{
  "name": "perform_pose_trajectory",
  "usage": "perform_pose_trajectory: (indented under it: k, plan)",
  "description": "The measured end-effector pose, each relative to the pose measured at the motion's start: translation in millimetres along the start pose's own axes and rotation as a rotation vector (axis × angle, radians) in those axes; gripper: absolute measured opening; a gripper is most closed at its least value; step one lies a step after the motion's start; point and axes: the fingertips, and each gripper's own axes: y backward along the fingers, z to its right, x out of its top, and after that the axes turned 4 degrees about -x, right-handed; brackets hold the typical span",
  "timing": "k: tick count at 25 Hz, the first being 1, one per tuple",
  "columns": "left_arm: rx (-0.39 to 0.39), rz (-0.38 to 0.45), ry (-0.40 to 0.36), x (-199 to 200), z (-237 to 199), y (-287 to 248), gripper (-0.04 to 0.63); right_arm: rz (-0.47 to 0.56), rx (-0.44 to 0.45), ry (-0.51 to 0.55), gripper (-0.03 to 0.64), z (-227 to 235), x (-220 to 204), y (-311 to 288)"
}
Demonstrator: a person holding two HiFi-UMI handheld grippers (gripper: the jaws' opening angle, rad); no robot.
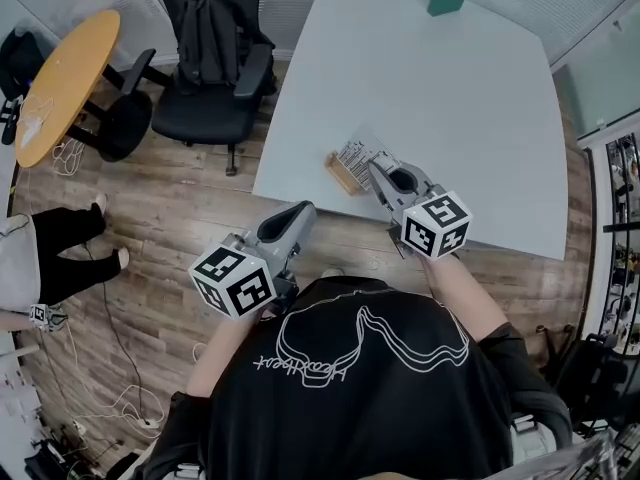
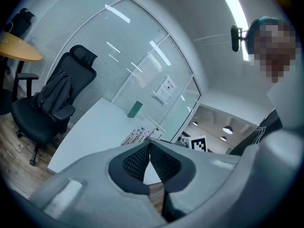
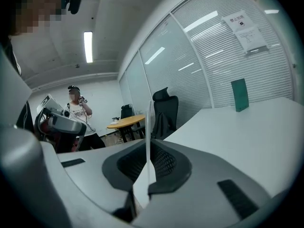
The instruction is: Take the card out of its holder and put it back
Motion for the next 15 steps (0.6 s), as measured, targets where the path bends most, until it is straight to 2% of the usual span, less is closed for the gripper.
perform_pose_trajectory:
  k: [7,15]
  plan:
    - [0.009,-0.005,0.025,8,-32,3,0.014,-0.059,-0.033,0.021,0.023,10,-23,-28]
    - [0.007,-0.013,0.037,13,-53,-6,0.014,-0.108,-0.025,0.069,0.023,21,-36,-49]
